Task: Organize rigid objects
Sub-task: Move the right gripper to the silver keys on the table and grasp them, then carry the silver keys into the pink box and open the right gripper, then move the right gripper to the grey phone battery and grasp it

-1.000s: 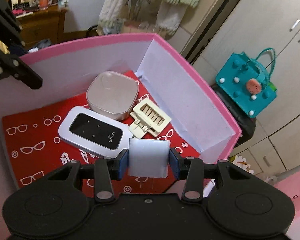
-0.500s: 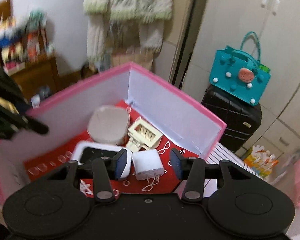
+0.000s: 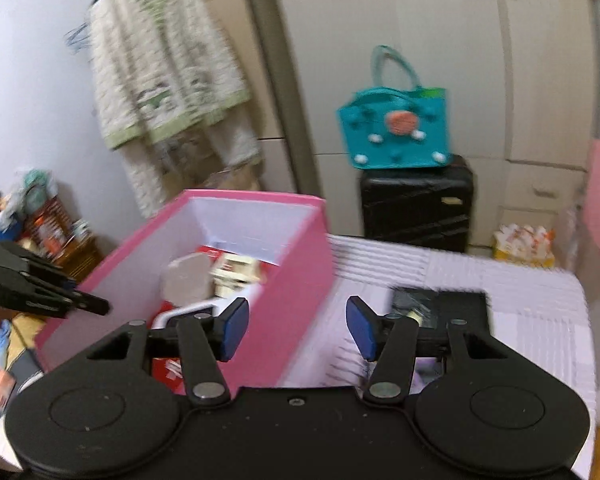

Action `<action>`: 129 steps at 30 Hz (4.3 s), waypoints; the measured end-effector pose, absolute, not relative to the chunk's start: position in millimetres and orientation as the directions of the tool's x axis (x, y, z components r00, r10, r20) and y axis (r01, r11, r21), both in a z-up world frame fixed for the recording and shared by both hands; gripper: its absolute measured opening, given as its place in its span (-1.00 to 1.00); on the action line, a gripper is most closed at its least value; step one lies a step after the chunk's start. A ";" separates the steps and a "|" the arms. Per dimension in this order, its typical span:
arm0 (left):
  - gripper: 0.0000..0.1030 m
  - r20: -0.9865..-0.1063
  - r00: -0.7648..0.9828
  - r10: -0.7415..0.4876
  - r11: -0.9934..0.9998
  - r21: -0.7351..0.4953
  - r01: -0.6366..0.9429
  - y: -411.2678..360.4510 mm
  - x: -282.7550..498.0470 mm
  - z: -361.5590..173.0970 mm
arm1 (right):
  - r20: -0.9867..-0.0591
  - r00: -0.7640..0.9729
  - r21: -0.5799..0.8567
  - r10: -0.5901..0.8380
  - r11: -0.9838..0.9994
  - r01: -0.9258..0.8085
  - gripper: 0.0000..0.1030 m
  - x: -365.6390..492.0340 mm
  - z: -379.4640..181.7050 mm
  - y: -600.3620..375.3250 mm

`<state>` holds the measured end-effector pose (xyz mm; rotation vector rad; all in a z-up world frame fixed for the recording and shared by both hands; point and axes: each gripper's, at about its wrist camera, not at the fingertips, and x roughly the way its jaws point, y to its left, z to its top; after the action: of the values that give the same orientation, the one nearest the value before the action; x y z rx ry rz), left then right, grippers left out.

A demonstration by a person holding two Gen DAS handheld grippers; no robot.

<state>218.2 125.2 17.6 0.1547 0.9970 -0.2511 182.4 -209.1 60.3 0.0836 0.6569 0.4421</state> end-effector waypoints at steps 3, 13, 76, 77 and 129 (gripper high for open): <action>-0.76 -0.844 0.519 -0.136 0.964 0.007 0.265 126.0 218.5 18.0 | -0.585 0.707 0.256 0.397 0.918 -0.303 0.16 174.4 40.0 -232.3; -0.76 -0.843 0.528 -0.102 0.972 0.030 0.235 121.4 216.7 17.8 | -0.616 0.691 0.310 0.378 0.923 -0.229 0.16 138.2 -23.6 -257.2; -0.76 -0.839 0.527 -0.133 0.970 -0.002 0.241 123.9 217.8 16.6 | -0.555 0.494 0.341 0.669 0.725 -0.599 -0.89 195.4 52.8 -111.6; -0.76 -0.839 0.527 -0.134 0.970 -0.003 0.242 124.6 217.5 16.6 | -0.571 0.491 0.336 0.658 0.733 -0.592 -0.89 199.3 48.2 -108.8; -0.76 -0.846 0.520 -0.118 0.982 -0.023 0.185 126.6 216.5 18.8 | -0.766 0.595 0.196 0.243 0.970 -0.144 0.13 204.7 -30.2 -272.4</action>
<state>216.5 126.6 18.8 0.0733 1.0077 -0.1819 204.7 -272.4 -30.2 0.1179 0.9063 0.2256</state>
